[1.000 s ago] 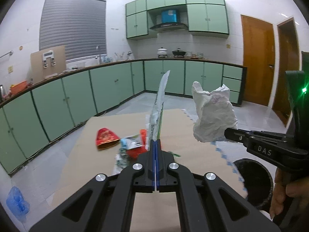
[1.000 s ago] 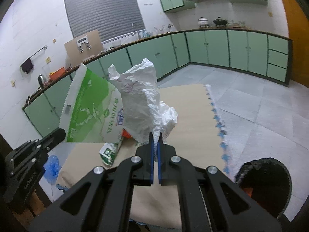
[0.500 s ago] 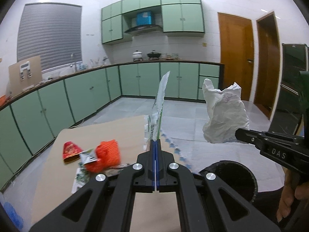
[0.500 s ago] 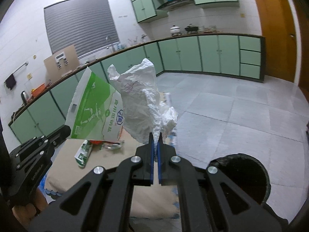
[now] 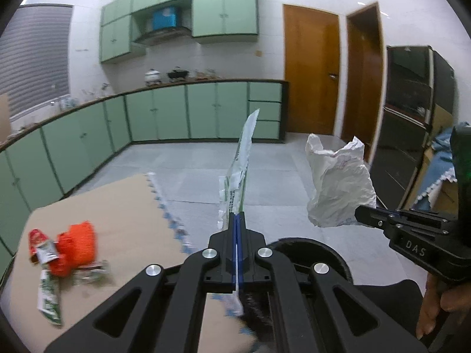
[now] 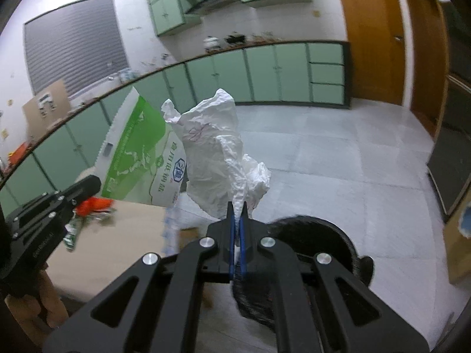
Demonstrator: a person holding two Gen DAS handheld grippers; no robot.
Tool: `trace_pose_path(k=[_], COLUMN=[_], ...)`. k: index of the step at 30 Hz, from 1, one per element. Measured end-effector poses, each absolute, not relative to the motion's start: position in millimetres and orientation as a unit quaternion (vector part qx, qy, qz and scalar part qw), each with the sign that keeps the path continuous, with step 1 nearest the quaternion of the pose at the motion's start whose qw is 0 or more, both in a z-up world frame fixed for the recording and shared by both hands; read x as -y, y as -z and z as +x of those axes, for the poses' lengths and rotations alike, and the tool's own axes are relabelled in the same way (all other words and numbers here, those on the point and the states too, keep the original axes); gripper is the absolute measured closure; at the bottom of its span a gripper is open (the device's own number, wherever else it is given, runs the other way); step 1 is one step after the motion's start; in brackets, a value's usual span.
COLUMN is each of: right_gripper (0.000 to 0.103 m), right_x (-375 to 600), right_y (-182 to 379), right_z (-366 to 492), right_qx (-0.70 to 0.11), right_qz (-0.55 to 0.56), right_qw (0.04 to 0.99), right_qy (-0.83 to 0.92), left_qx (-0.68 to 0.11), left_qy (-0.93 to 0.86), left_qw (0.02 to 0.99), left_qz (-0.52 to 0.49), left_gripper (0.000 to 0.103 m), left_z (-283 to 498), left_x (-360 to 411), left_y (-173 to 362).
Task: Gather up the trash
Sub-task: 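Lower both tools into the black bin and open them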
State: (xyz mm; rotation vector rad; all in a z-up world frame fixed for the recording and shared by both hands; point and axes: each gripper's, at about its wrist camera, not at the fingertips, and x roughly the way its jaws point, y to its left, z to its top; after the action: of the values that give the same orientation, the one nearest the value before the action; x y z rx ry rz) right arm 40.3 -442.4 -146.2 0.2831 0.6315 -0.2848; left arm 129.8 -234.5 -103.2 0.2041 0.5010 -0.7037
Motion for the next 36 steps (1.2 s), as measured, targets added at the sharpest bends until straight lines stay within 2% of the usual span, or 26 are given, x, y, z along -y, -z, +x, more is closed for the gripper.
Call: trace_pose_path(k=[17, 20, 21, 22, 24, 30, 32, 34, 36], right_gripper=[0.101, 0.095, 0.089, 0.079, 0.074, 0.074, 0.074, 0.074, 0.074], right_x=[532.0, 541.2, 542.9, 544.6, 543.9, 543.1, 542.2, 535.2, 528.9], right_y=[305.8, 326.9, 327.9, 329.9, 327.8, 310.9, 299.9, 283.6, 267.7], right_z=[61.8, 74.1, 76.6, 77.5, 78.7, 72.5, 69.3, 66.5, 64.4], right_qx=[-0.453, -0.478, -0.480, -0.480, -0.479, -0.461, -0.453, -0.440, -0.428], right_qz=[0.192, 0.200, 0.201, 0.200, 0.200, 0.199, 0.196, 0.186, 0.173], right_qw=[0.845, 0.827, 0.826, 0.825, 0.826, 0.836, 0.842, 0.851, 0.861], right_qy=[0.210, 0.216, 0.217, 0.220, 0.222, 0.221, 0.220, 0.217, 0.214], left_qx=[-0.374, -0.400, -0.407, -0.410, -0.421, -0.423, -0.419, -0.402, -0.389], left_qy=[0.400, 0.399, 0.397, 0.395, 0.390, 0.379, 0.374, 0.368, 0.366], left_qw=[0.823, 0.809, 0.806, 0.804, 0.800, 0.805, 0.811, 0.824, 0.832], left_qz=[0.154, 0.164, 0.165, 0.168, 0.176, 0.170, 0.162, 0.155, 0.150], left_gripper=[0.102, 0.100, 0.099, 0.098, 0.095, 0.081, 0.065, 0.058, 0.057], left_z=[142.4, 147.4, 148.8, 149.1, 150.8, 150.0, 150.2, 147.0, 146.0], left_x=[370.1, 387.4, 391.5, 393.3, 399.1, 388.1, 379.9, 364.9, 352.3], left_y=[236.7, 263.5, 271.8, 277.2, 289.2, 285.6, 276.8, 258.7, 243.6])
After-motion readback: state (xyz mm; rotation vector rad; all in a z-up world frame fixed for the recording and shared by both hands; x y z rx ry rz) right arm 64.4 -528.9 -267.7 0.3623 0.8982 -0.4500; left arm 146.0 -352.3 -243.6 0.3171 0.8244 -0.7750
